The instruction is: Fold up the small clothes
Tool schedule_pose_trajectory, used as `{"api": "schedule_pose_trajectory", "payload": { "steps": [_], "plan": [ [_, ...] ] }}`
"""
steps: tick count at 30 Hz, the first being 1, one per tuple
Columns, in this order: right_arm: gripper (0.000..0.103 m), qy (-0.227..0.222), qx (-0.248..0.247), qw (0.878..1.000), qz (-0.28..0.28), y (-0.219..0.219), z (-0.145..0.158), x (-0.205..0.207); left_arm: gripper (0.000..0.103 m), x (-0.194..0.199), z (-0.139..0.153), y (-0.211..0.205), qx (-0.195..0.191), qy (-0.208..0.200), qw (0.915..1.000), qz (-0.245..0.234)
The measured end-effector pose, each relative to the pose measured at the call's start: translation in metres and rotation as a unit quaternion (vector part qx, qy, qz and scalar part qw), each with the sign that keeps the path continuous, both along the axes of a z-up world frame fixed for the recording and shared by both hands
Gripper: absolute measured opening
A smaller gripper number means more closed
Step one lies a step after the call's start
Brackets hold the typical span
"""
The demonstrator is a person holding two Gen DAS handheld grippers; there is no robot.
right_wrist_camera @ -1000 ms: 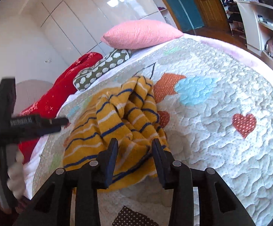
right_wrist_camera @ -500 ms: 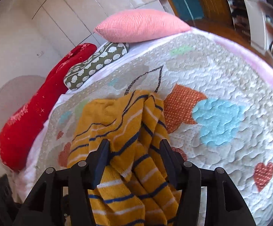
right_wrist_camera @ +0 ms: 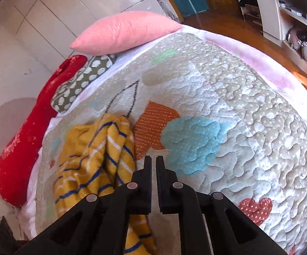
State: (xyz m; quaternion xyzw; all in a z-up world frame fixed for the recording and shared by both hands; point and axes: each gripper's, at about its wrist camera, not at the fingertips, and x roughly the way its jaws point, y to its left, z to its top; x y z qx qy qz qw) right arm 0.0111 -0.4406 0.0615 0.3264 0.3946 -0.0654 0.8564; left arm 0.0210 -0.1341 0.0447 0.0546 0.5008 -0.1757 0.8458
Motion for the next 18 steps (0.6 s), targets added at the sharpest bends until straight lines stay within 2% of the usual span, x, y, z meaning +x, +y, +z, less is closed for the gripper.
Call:
{"api": "schedule_pose_trajectory", "payload": {
  "steps": [3,4,5,7,9,13,17,18],
  "plan": [
    [0.008,-0.038,-0.011,0.999,0.032,0.021,0.027,-0.011,0.040,-0.016,0.005,0.015,-0.026,0.008,0.9995,0.018],
    [0.015,-0.048,-0.015,0.998,0.044,0.031,0.035,-0.013,0.040,-0.024,0.009,0.021,-0.032,0.005,0.9992,0.025],
    [0.027,-0.057,-0.019,0.997,0.055,0.041,0.041,-0.013,0.040,-0.030,0.012,0.026,-0.033,0.000,0.9990,0.030],
    [0.042,-0.075,-0.029,0.994,0.076,0.063,0.051,-0.009,0.041,-0.043,0.019,0.037,-0.026,-0.012,0.9987,0.042],
    [0.044,-0.084,-0.036,0.990,0.103,0.085,0.052,0.001,0.044,-0.052,0.028,0.046,-0.016,-0.026,0.9982,0.052],
    [0.044,-0.059,-0.032,0.988,0.139,0.109,0.027,0.014,0.055,-0.065,0.049,0.066,-0.013,-0.063,0.9952,0.073],
    [0.044,0.014,-0.086,0.989,0.123,0.100,-0.019,0.022,0.059,-0.073,0.061,0.080,-0.026,-0.085,0.9925,0.084],
    [0.044,0.011,-0.072,0.990,0.119,0.093,-0.024,0.018,0.060,-0.074,0.062,0.082,-0.027,-0.086,0.9923,0.084]
  ]
}}
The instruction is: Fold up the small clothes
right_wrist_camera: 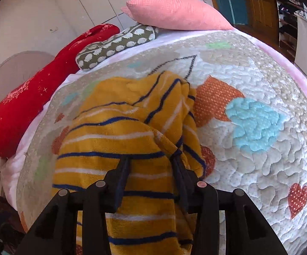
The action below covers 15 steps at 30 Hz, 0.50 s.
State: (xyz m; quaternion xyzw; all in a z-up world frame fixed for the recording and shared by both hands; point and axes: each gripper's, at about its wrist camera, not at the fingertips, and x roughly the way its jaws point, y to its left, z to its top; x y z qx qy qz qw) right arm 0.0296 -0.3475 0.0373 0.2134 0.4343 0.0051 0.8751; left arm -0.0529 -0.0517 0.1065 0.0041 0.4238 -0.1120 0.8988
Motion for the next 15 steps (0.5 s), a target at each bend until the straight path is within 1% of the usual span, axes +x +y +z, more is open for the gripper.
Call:
{"api": "schedule_pose_trajectory", "payload": {
  "steps": [1,2,3,4,7,10,12,13,15],
  "plan": [
    [0.044,-0.003,0.012,1.000,-0.007,-0.006,0.000,-0.005,0.060,0.000,-0.001,0.002,-0.002,0.001,1.0000,0.000],
    [0.048,0.004,0.000,1.000,-0.019,-0.008,0.005,-0.010,0.061,0.001,-0.002,0.003,-0.005,0.005,1.0000,-0.002],
    [0.051,0.011,-0.029,0.999,-0.033,-0.007,0.012,-0.014,0.061,0.003,-0.005,0.004,-0.011,0.013,0.9999,-0.004],
    [0.051,0.003,-0.042,0.998,-0.037,-0.007,0.021,-0.020,0.061,0.004,-0.009,0.006,-0.017,0.021,0.9996,-0.005],
    [0.051,-0.041,-0.033,0.998,-0.029,0.001,0.048,-0.036,0.061,0.009,-0.018,0.010,-0.024,0.031,0.9992,0.001],
    [0.051,-0.081,-0.038,0.996,-0.009,0.023,0.068,-0.043,0.061,0.011,-0.021,0.014,-0.031,0.040,0.9987,0.008],
    [0.051,-0.096,-0.040,0.994,0.015,0.042,0.071,-0.040,0.061,0.011,-0.020,0.018,-0.033,0.042,0.9985,0.011],
    [0.051,-0.095,-0.039,0.994,0.028,0.052,0.068,-0.036,0.061,0.011,-0.019,0.020,-0.033,0.041,0.9985,0.014],
    [0.051,-0.075,-0.032,0.995,0.048,0.072,0.052,-0.026,0.061,0.010,-0.016,0.025,-0.032,0.038,0.9986,0.019]
  ]
}}
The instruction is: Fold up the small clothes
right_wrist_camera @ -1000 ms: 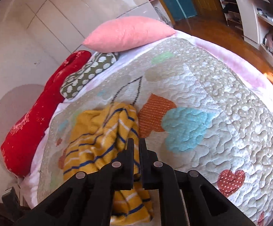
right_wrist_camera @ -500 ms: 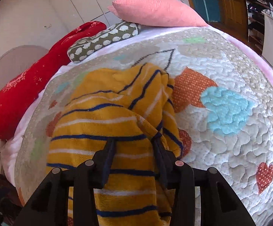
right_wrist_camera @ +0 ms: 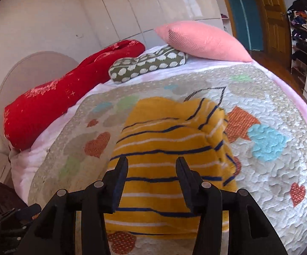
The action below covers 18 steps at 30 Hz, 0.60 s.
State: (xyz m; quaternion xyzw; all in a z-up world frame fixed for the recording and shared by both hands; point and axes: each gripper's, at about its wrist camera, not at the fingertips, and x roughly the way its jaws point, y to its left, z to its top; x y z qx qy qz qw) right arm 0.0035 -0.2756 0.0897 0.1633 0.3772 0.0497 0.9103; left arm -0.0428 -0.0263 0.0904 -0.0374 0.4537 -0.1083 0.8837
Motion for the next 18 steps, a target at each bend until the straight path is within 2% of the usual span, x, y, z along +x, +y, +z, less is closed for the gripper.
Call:
{"api": "schedule_pose_trajectory", "payload": {
  "steps": [4,8,11,13,15,18],
  "plan": [
    [0.052,0.061,0.029,0.998,0.017,0.021,-0.047,0.001,0.061,0.001,0.000,0.009,0.003,0.002,0.9999,0.010],
    [0.052,0.041,0.027,0.999,0.023,0.019,-0.060,-0.031,0.061,0.005,-0.008,0.010,-0.004,0.015,0.9998,0.010],
    [0.052,0.047,0.042,0.998,0.032,0.004,-0.060,-0.050,0.061,0.010,-0.019,0.004,-0.014,0.035,0.9993,0.000],
    [0.052,0.047,0.074,0.996,0.013,-0.017,-0.056,-0.066,0.061,0.010,-0.023,0.000,-0.017,0.044,0.9988,-0.009],
    [0.056,0.031,0.086,0.996,-0.020,-0.042,-0.050,-0.083,0.061,0.012,-0.027,-0.006,-0.013,0.048,0.9985,-0.022],
    [0.067,0.022,0.092,0.993,-0.073,-0.080,-0.049,-0.099,0.061,0.024,-0.036,-0.018,-0.041,0.073,0.9950,-0.055]
  ]
}}
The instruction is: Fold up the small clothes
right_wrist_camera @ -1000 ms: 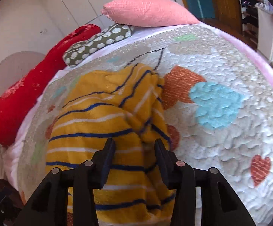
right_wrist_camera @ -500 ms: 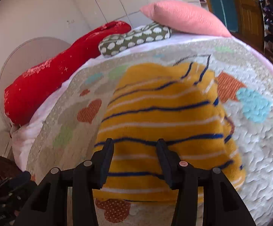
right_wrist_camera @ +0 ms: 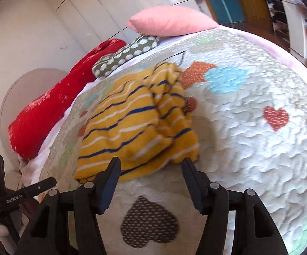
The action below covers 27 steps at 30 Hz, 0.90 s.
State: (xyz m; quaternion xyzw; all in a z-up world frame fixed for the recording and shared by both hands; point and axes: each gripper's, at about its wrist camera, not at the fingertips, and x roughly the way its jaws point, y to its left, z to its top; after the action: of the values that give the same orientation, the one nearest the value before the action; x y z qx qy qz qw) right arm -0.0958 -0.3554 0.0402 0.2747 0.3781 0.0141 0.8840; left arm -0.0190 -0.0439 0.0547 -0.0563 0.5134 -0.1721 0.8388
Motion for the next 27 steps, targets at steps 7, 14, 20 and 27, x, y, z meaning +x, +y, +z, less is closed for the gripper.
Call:
{"api": "schedule_pose_trajectory", "payload": {
  "steps": [7,14,20,27],
  "plan": [
    [0.073,0.013,0.059,0.998,-0.034,-0.040,-0.018,0.017,0.069,0.052,-0.024,-0.043,-0.068,0.036,0.9944,-0.073],
    [0.083,0.007,0.138,0.990,0.004,-0.031,-0.037,0.060,0.073,0.077,-0.050,-0.081,-0.092,0.096,0.9859,-0.102],
    [0.080,0.003,0.180,0.984,0.000,-0.028,-0.038,0.071,0.043,0.061,-0.039,-0.103,-0.006,0.054,0.9915,-0.118],
    [0.026,0.039,0.153,0.987,0.015,-0.015,-0.037,0.059,0.033,0.041,-0.020,-0.099,0.002,0.044,0.9920,-0.118]
  ]
}}
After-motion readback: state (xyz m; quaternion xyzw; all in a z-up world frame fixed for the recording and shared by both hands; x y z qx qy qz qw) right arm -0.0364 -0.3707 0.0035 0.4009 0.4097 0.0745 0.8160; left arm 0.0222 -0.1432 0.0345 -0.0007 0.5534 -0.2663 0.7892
